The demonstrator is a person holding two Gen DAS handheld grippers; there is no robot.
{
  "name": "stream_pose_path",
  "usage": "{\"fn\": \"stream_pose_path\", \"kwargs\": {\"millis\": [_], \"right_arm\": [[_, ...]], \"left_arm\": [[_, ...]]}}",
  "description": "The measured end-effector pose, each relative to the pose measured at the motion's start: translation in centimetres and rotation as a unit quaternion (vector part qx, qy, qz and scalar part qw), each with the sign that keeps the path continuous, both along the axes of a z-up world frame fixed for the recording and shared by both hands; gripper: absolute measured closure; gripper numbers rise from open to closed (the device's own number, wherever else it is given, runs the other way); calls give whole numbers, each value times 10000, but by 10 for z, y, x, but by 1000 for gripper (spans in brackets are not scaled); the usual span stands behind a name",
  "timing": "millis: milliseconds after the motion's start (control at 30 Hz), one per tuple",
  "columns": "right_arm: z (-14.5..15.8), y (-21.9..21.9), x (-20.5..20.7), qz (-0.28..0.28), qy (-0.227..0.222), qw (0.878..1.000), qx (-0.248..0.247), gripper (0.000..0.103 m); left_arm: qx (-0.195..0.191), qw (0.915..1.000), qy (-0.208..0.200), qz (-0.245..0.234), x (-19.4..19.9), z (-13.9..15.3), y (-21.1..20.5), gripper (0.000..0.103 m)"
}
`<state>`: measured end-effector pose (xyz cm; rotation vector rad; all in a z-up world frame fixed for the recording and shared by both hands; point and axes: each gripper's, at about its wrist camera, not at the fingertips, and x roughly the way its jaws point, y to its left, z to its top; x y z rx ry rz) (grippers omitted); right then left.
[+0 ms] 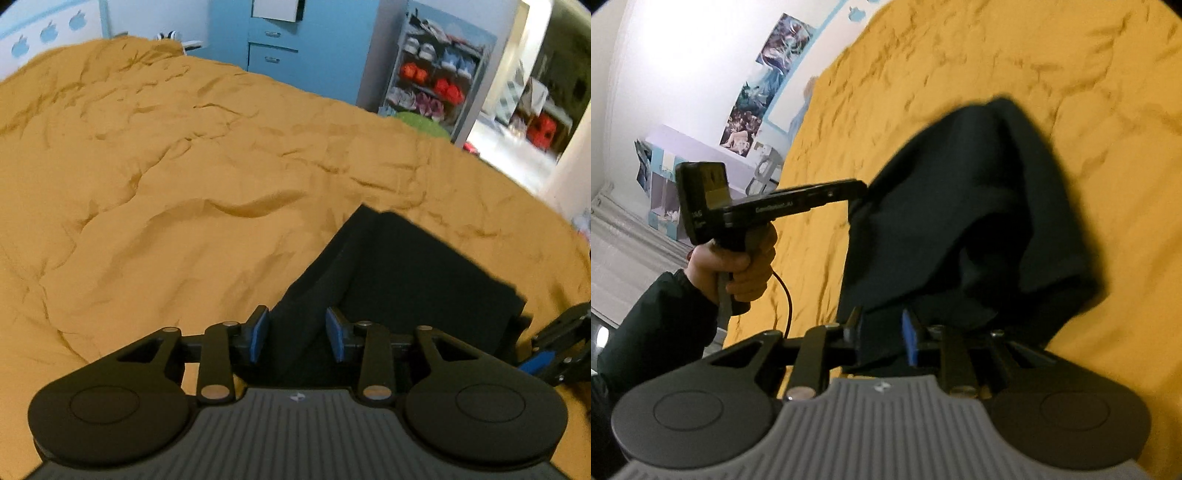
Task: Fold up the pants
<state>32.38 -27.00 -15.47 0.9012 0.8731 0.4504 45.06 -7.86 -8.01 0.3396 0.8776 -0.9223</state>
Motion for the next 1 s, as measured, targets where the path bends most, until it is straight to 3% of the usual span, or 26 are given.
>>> {"fn": "stream_pose_path", "kwargs": {"millis": [67, 300, 333, 367, 400, 433, 467, 633, 733, 800, 933, 1000], "right_arm": [[-7, 8, 4, -73, 97, 9999, 93, 75], [-12, 21, 25, -496, 1, 9987, 78, 78], [-13, 24, 29, -504, -17, 9987, 54, 84], [-14, 28, 31, -464, -22, 9989, 31, 98], [-15, 31, 33, -397, -28, 9992, 11, 103], [-15, 31, 33, -356, -36, 9994, 8, 103], [-15, 33, 33, -304, -59, 9995, 24, 103], [-5, 21, 29, -53, -130, 9984, 552, 103], [7, 4, 26, 122, -249, 9948, 982, 103], [11, -2, 27, 401, -205, 9948, 909, 103], [-11, 12, 33, 558, 352, 9969, 419, 103], [-17, 15, 32, 417, 431, 9970, 484, 103]], "left_arm": [[23, 10000, -41, -24, -1, -1, 3, 61], [147, 9996, -238, -45, 2, -7, 5, 61], [180, 9995, -246, -61, 3, -9, 4, 61], [230, 9994, -262, -84, 3, -11, 3, 61], [274, 9992, -271, -111, 3, -12, 3, 61], [282, 9991, -267, -152, 3, -14, 3, 75], [320, 9989, -309, -140, 4, -16, 3, 100], [307, 9992, -234, -96, 16, -14, 3, 102], [-96, 9999, -45, -1, 26, -2, 10, 101], [-207, 9990, -197, 357, 33, 4, 15, 103], [142, 9949, -225, 973, 54, -7, 24, 103], [-176, 9939, -236, 1059, 50, -3, 34, 103]]}}
